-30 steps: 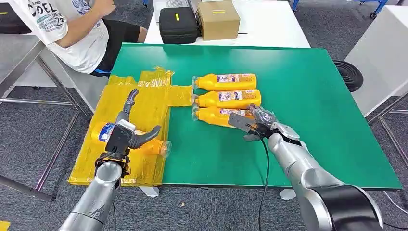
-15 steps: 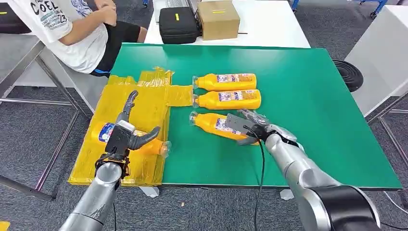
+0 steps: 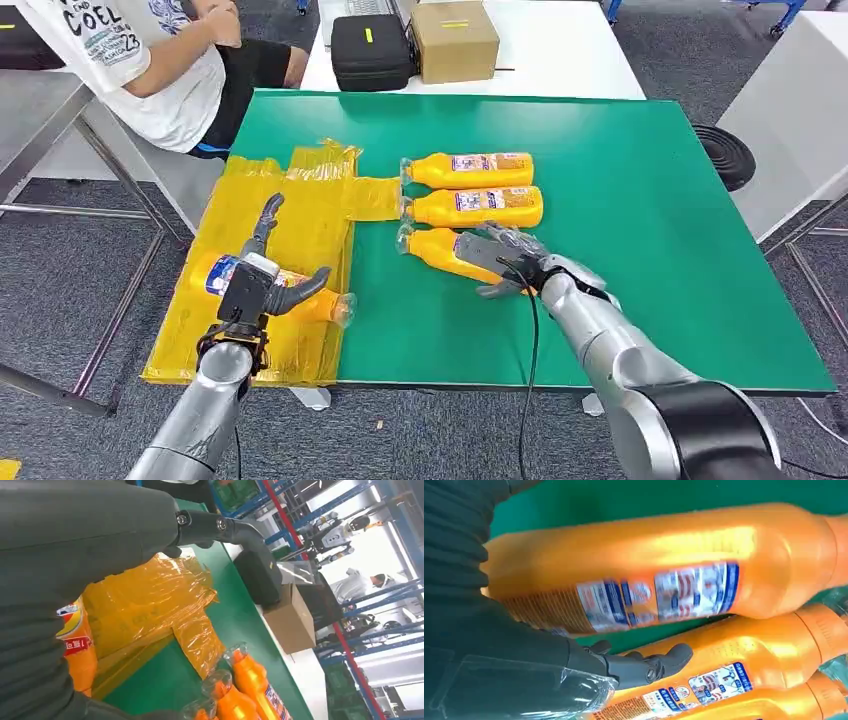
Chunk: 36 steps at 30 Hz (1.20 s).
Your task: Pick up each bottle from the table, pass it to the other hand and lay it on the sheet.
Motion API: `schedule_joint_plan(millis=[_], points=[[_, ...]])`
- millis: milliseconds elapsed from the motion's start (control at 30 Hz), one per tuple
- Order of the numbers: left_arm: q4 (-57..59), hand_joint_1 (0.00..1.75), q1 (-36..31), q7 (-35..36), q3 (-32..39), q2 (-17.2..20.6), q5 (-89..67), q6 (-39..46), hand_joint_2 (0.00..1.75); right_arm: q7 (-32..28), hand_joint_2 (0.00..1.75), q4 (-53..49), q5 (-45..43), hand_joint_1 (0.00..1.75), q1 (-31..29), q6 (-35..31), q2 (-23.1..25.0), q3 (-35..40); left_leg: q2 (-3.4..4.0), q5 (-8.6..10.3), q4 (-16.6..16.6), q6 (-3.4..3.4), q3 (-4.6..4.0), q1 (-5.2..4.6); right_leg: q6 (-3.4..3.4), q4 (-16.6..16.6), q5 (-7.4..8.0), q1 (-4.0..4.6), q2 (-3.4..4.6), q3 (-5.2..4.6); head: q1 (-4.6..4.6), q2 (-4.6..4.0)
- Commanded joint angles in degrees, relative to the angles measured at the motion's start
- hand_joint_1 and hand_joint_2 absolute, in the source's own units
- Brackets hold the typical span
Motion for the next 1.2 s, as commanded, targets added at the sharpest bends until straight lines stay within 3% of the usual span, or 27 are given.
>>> schedule_joint_plan(millis=[33,633,1033,1200], points=[[1.80,0.00,-0.90,0.33,1.05,0.11,0.08,-0.39,1.75,0.32,1.75,2.51,0.13,0.00,-2.21,0.54,0.42,0.18,0.12,-0.14,0.01,-0.05,0.28,0.03,-0.23,0.00,-0.12,0.08,0.02,0.27,0.00,0.00],[4.34,0.00,-1.42,1.01,0.58,1.07,1.01,-2.46,1.75,5.29,1.75,3.62,-1.59,0.00,-0.71,1.50,-1.64,-0.37,0.01,-0.04,-0.02,-0.02,0.12,0.01,-0.09,-0.04,-0.04,0.03,-0.03,0.11,0.00,0.00],[4.40,0.00,-1.41,1.02,0.55,1.06,1.03,-2.49,1.75,5.29,1.75,3.60,-1.60,0.00,-0.58,1.43,-1.76,-0.36,0.02,-0.10,-0.05,-0.03,0.32,0.03,-0.20,-0.07,-0.11,0.07,-0.07,0.32,0.00,0.00],[5.41,0.00,-1.64,1.49,0.49,1.07,1.24,-2.75,1.75,9.81,1.75,4.42,-1.63,0.00,-0.38,2.92,-2.68,-0.63,0.00,-0.09,-0.03,-0.03,0.26,0.04,-0.18,-0.06,-0.09,0.07,-0.09,0.27,0.00,0.00]])
